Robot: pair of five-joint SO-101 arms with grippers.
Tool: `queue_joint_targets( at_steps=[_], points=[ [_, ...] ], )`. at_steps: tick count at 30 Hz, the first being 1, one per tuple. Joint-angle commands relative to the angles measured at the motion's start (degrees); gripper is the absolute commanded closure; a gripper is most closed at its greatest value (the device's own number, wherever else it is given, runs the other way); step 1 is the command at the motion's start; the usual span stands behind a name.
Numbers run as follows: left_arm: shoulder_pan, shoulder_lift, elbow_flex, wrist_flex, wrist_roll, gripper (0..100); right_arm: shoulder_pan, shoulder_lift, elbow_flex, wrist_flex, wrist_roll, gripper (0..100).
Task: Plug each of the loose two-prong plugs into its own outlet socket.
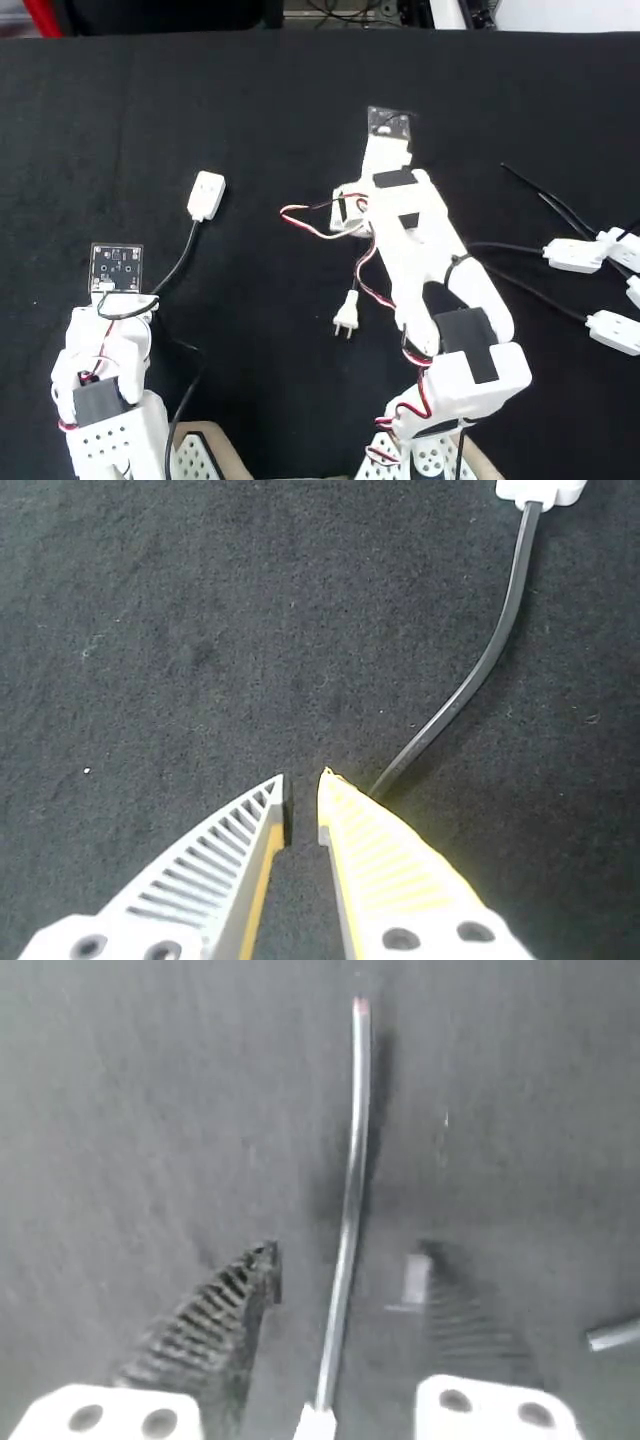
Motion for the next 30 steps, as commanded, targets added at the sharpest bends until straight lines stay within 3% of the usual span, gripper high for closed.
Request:
queue_joint_targets(
  at_steps=[1,4,9,17,30],
  points=[
    [0.0,-0.3,0.7,-0.9,-0.4,93,1.2,-4.7,-6.3,10.4,1.6,73.9],
    [0.0,-0.3,0.7,-0.9,-0.4,93,1.0,-7.8,-5.7,18.1,1.1,78.3],
    [0.0,-0.3,0.7,-0.9,-0.4,93,0.4,-9.0,1.5,17.8,0.1,92.9],
    [0.0,-0.3,0.7,-0.8,-0.4,93,-2.3,-9.0,10.8,17.8,0.3,90.7],
    [0.0,-0.3,0.8,-0.6,-2.7,93,-4.9,-9.0,11.1,17.8,-1.6,90.7]
  ],
)
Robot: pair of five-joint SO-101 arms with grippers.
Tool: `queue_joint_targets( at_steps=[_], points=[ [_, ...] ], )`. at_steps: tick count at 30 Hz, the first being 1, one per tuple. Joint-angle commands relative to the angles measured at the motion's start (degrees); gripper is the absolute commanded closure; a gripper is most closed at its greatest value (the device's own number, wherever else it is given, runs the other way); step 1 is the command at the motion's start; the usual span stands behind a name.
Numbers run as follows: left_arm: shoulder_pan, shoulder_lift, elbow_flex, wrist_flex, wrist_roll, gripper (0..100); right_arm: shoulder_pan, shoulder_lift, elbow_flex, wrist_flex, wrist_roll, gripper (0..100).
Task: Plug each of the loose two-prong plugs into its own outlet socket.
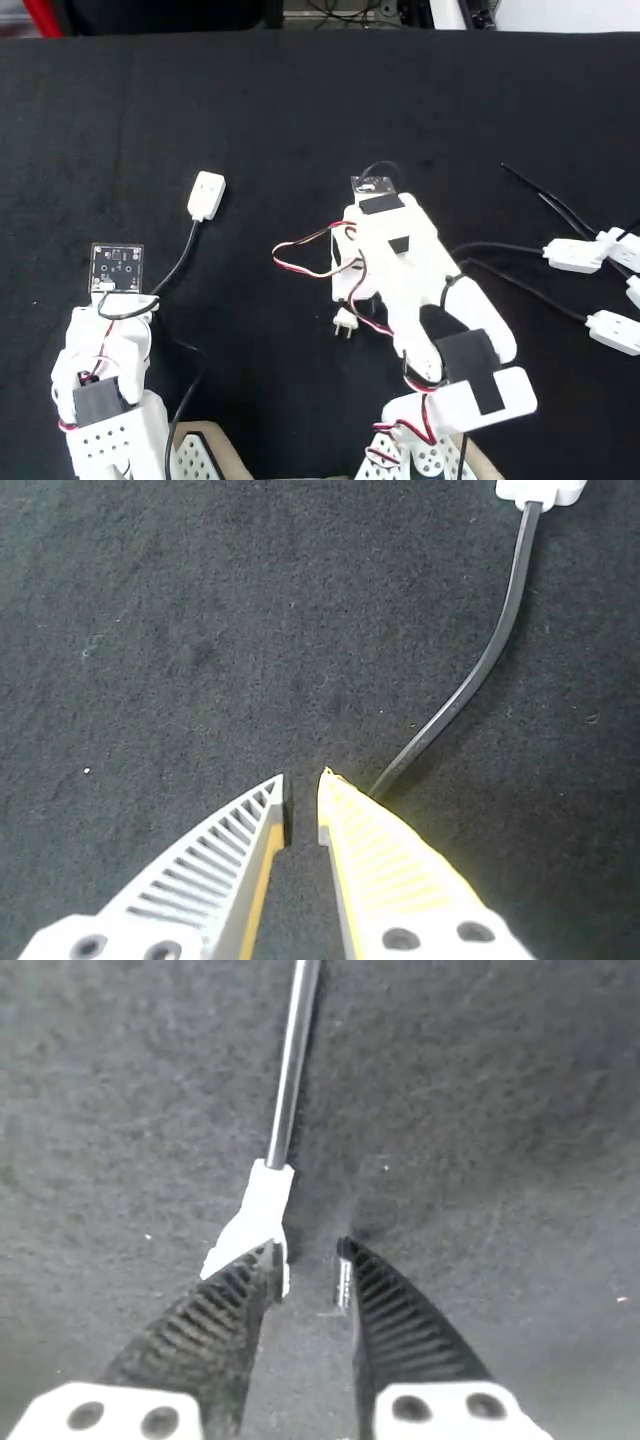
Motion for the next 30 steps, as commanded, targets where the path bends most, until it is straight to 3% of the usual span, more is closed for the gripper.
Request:
queue_joint_targets(
  at_steps=[1,8,18,24,28,30],
  points=[
    [0.0,-0.3,1.0,-0.6,-2.9,93,-0.6,-2.3,0.0,0.1,-0.8,90.7],
    [0.0,-0.3,1.3,-0.8,-3.2,93,-4.7,-2.0,4.5,-8.8,-4.7,90.7],
    [0.0,-0.3,1.3,-0.8,-3.2,93,-5.3,-1.0,6.4,-12.0,-7.0,90.6],
    [0.0,-0.3,1.3,-0.7,-3.2,93,-6.3,3.5,4.6,-11.1,-8.2,82.6],
    [0.0,-0.3,1.3,-0.7,-3.2,93,-6.1,4.4,2.9,-9.9,-7.7,92.3],
    [0.0,-0.3,1.3,-0.7,-3.2,93,-5.7,4.4,2.8,-9.9,-7.7,92.0]
  ],
)
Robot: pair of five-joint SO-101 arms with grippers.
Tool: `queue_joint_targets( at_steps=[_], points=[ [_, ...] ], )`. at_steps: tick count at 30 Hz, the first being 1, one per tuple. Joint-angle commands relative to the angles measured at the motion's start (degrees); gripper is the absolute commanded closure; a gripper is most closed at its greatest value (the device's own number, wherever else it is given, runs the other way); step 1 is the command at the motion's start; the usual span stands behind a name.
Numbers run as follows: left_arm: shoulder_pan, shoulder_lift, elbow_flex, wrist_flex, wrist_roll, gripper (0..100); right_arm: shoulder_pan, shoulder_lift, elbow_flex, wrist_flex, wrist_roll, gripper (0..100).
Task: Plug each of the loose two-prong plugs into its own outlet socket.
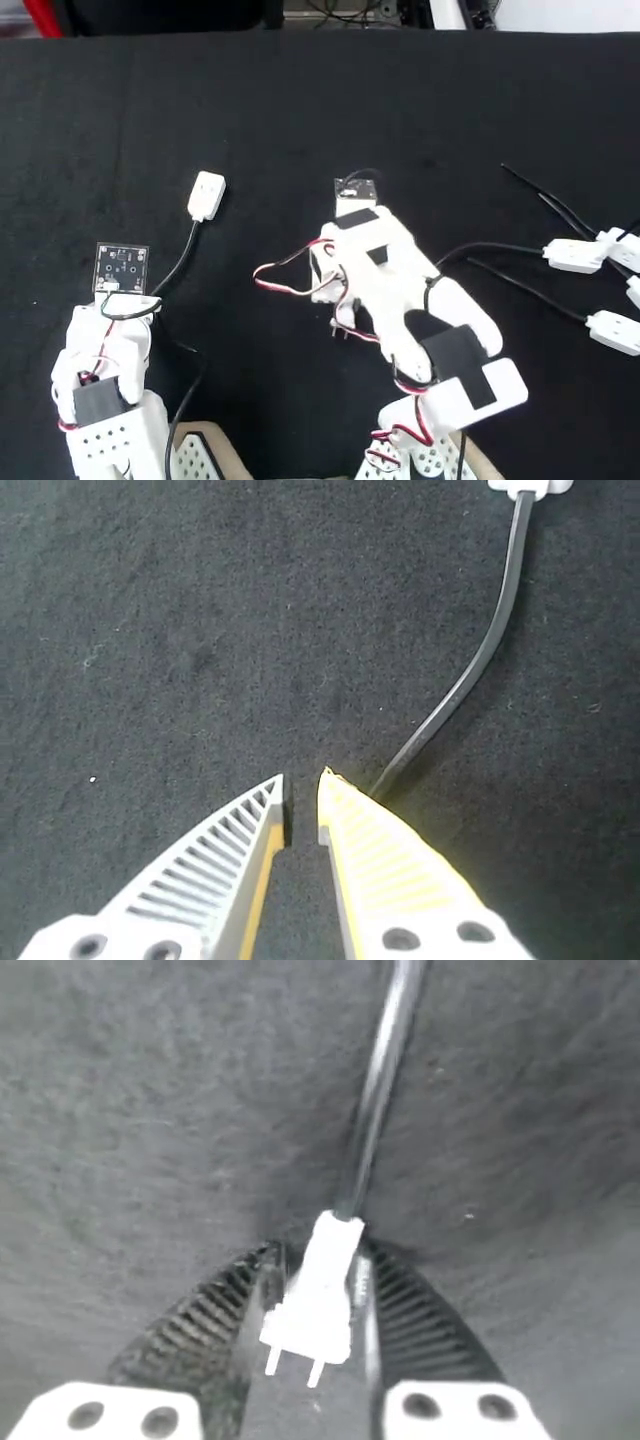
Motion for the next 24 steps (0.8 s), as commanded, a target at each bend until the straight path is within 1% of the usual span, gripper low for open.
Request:
queue_joint_targets(
  at_steps=[1,4,7,9,11,14,18,20,22,24],
  points=[
    [0.0,-0.3,1.1,-0.7,-0.7,93,0.4,1.0,-0.7,0.4,-0.2,92.0],
    [0.0,-0.3,1.1,-0.7,-0.8,93,2.5,1.0,-1.5,0.6,-0.2,92.7],
    [0.0,-0.3,1.1,-0.7,-0.8,93,4.0,0.9,-4.0,3.3,0.2,92.8],
    [0.0,-0.3,1.1,-0.6,-0.8,93,5.0,0.9,-7.1,4.9,3.5,92.8],
    [0.1,-0.3,1.1,-0.6,-0.8,93,6.3,1.0,-10.6,4.8,9.0,92.8],
    [0.2,-0.3,1.1,-0.6,-0.8,93,8.6,2.1,-15.2,1.0,19.7,92.6],
    [0.2,-0.3,1.1,-0.6,-0.8,93,9.2,6.4,-16.6,-4.1,39.4,92.3],
    [0.0,-0.3,1.1,-0.6,-0.8,93,9.1,9.1,-16.7,-3.6,47.6,92.3],
    [0.1,-0.3,1.1,-0.6,-0.8,93,9.1,10.9,-16.7,-2.4,52.0,92.3],
    [0.2,-0.3,1.1,-0.6,-0.8,93,9.1,10.8,-18.0,0.9,52.5,91.7]
  ],
)
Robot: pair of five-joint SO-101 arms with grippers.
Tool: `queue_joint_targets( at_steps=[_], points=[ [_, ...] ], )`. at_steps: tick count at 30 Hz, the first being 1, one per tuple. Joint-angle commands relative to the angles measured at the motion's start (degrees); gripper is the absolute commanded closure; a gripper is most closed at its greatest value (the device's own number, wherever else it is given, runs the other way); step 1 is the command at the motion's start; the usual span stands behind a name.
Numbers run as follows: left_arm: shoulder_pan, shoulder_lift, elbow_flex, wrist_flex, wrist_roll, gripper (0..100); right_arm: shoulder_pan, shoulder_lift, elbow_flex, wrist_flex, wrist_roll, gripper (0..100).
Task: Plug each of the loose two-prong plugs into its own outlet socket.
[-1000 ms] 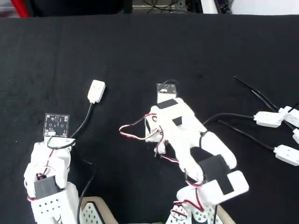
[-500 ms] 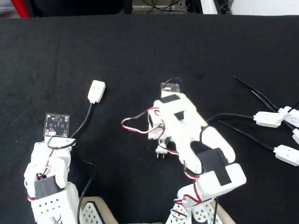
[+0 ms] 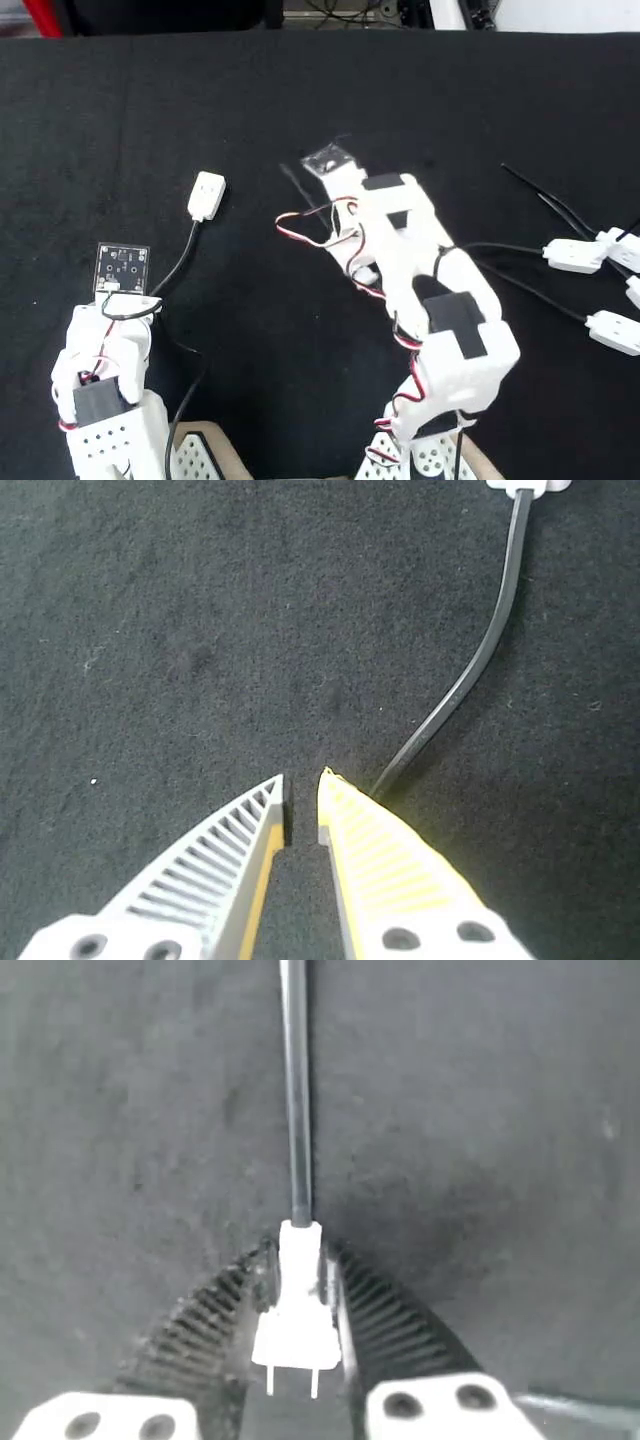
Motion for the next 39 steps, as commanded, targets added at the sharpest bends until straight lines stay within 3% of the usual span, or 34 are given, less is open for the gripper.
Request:
queue_joint_targets(
  at_steps=[1,6,8,22,35,39],
  points=[
    [0.2,-0.3,1.1,-0.6,-0.3,93,0.6,0.0,-3.7,5.2,3.4,89.8],
    [0.0,-0.3,1.1,-0.6,-0.3,93,1.6,-3.6,-5.7,9.1,3.4,73.7],
    [0.0,-0.3,1.1,-0.6,-0.3,93,1.6,-5.0,-4.0,9.2,3.7,71.6],
    [0.0,-0.3,1.1,-0.6,-0.3,93,5.2,-10.0,6.3,-2.2,3.9,71.7],
    [0.1,-0.3,1.1,-0.6,-0.3,93,6.1,-10.5,4.2,-1.0,4.9,71.8],
    [0.1,-0.3,1.1,-0.6,-0.3,93,6.0,-10.0,1.9,0.1,9.1,82.5]
  ],
)
